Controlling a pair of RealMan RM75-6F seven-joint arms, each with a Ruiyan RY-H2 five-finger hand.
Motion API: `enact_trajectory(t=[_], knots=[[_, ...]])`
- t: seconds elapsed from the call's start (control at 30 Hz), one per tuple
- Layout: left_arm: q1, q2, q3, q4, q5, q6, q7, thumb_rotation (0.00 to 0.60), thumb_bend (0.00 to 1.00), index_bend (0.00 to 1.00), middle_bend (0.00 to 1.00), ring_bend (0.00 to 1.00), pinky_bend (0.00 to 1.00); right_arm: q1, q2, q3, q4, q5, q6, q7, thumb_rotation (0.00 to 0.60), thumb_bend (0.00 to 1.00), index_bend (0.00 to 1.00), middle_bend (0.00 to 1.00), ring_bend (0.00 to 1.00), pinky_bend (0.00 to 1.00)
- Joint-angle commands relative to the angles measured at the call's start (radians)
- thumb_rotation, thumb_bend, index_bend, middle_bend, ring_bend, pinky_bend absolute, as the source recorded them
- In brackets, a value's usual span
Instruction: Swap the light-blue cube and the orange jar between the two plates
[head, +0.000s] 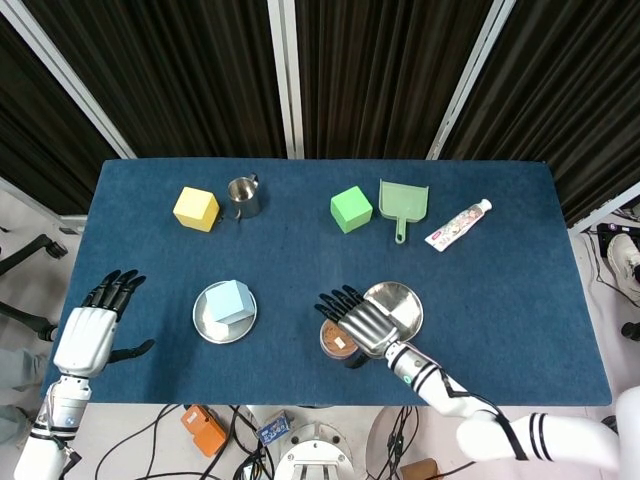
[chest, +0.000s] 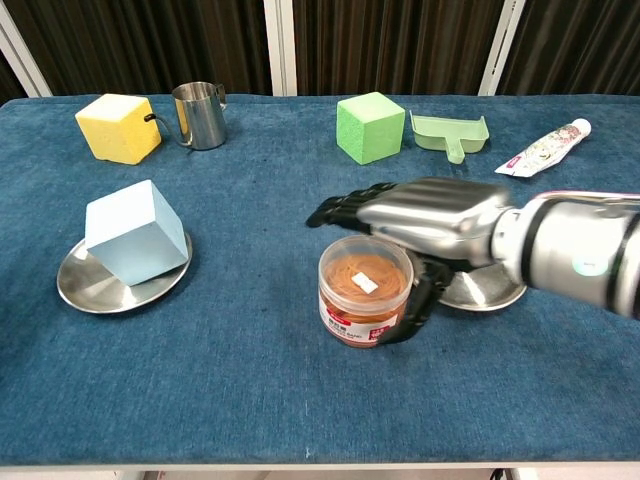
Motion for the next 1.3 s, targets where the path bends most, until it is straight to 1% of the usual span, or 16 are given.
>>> enact_trajectory(t=[0.03, 0.07, 0.1, 0.13, 0.17, 0.2, 0.37, 0.63, 0.77, 0.87, 0.93, 1.03, 1.1, 1.17, 1.2, 1.3], knots=[[0.007, 0.002, -0.006, 0.006, 0.005, -0.009, -0.012, 0.6, 0.0, 0.12, 0.09, 0.06, 0.22, 0.038, -0.034, 0.002, 0.025, 0.029, -0.005, -0.012, 0.483, 0.32, 0.05, 0.06, 0.06, 0.18], [0.009, 0.003, -0.008, 0.006, 0.007, -0.011, -0.015, 0.6, 0.0, 0.12, 0.09, 0.06, 0.22, 0.04, -0.037, -0.002, 0.026, 0.028, 0.003, -0.008, 0.5, 0.38, 0.18, 0.17, 0.2, 0.35], [0.011, 0.004, -0.009, 0.006, 0.009, -0.012, -0.017, 0.6, 0.0, 0.12, 0.09, 0.06, 0.22, 0.041, -0.037, -0.007, 0.025, 0.031, 0.007, -0.004, 0.535, 0.44, 0.36, 0.33, 0.39, 0.53], [0.013, 0.005, -0.011, 0.006, 0.012, -0.013, -0.018, 0.6, 0.0, 0.12, 0.09, 0.06, 0.22, 0.042, -0.034, -0.013, 0.023, 0.035, 0.012, -0.004, 0.563, 0.47, 0.5, 0.45, 0.53, 0.67], [0.016, 0.006, -0.013, 0.006, 0.015, -0.014, -0.02, 0.6, 0.0, 0.12, 0.09, 0.06, 0.22, 0.043, -0.031, -0.02, 0.025, 0.028, 0.028, -0.012, 0.593, 0.49, 0.61, 0.54, 0.64, 0.77], [0.018, 0.007, -0.014, 0.006, 0.017, -0.015, -0.021, 0.6, 0.0, 0.12, 0.09, 0.06, 0.22, 0.042, -0.028, -0.027, 0.027, 0.022, 0.044, -0.02, 0.6, 0.5, 0.66, 0.59, 0.69, 0.82], [0.026, 0.009, -0.023, 0.006, 0.021, -0.024, -0.025, 0.6, 0.0, 0.12, 0.09, 0.06, 0.22, 0.029, -0.009, -0.038, 0.009, 0.0, 0.117, -0.016, 0.6, 0.52, 0.73, 0.65, 0.75, 0.88], [0.043, 0.016, -0.044, 0.008, 0.03, -0.017, -0.031, 0.6, 0.0, 0.12, 0.09, 0.06, 0.22, -0.018, 0.091, -0.015, -0.039, -0.101, 0.269, 0.057, 0.6, 0.52, 0.74, 0.66, 0.76, 0.89], [0.045, 0.019, -0.053, 0.009, 0.031, -0.027, -0.04, 0.6, 0.0, 0.12, 0.09, 0.06, 0.22, -0.046, 0.16, -0.036, -0.032, -0.085, 0.277, 0.093, 0.6, 0.52, 0.73, 0.66, 0.76, 0.89], [0.042, 0.014, -0.056, 0.013, 0.03, -0.043, -0.039, 0.6, 0.0, 0.12, 0.09, 0.06, 0.22, -0.056, 0.173, -0.062, 0.003, -0.066, 0.256, 0.114, 0.6, 0.52, 0.7, 0.66, 0.75, 0.88], [0.041, 0.01, -0.058, 0.015, 0.03, -0.053, -0.035, 0.6, 0.0, 0.12, 0.09, 0.06, 0.22, -0.058, 0.168, -0.073, 0.028, -0.059, 0.237, 0.142, 0.6, 0.52, 0.65, 0.65, 0.71, 0.84], [0.04, 0.002, -0.06, 0.02, 0.029, -0.065, -0.025, 0.6, 0.0, 0.12, 0.09, 0.06, 0.22, -0.056, 0.147, -0.085, 0.074, -0.069, 0.211, 0.192, 0.6, 0.52, 0.53, 0.59, 0.62, 0.77], [0.041, -0.001, -0.062, 0.021, 0.027, -0.071, -0.022, 0.6, 0.0, 0.12, 0.09, 0.06, 0.22, -0.052, 0.133, -0.09, 0.101, -0.075, 0.197, 0.214, 0.6, 0.52, 0.44, 0.52, 0.57, 0.7], [0.042, -0.002, -0.064, 0.024, 0.028, -0.073, -0.024, 0.6, 0.0, 0.12, 0.09, 0.06, 0.21, -0.049, 0.126, -0.092, 0.114, -0.073, 0.185, 0.231, 0.6, 0.52, 0.32, 0.41, 0.47, 0.55], [0.043, -0.002, -0.064, 0.026, 0.03, -0.074, -0.026, 0.6, 0.0, 0.12, 0.09, 0.06, 0.21, -0.046, 0.126, -0.095, 0.118, -0.069, 0.173, 0.24, 0.6, 0.51, 0.22, 0.35, 0.41, 0.45], [0.048, -0.003, -0.062, 0.033, 0.042, -0.07, -0.034, 0.6, 0.0, 0.12, 0.09, 0.06, 0.18, -0.042, 0.144, -0.101, 0.105, -0.057, 0.144, 0.263, 0.6, 0.37, 0.0, 0.13, 0.18, 0.21]])
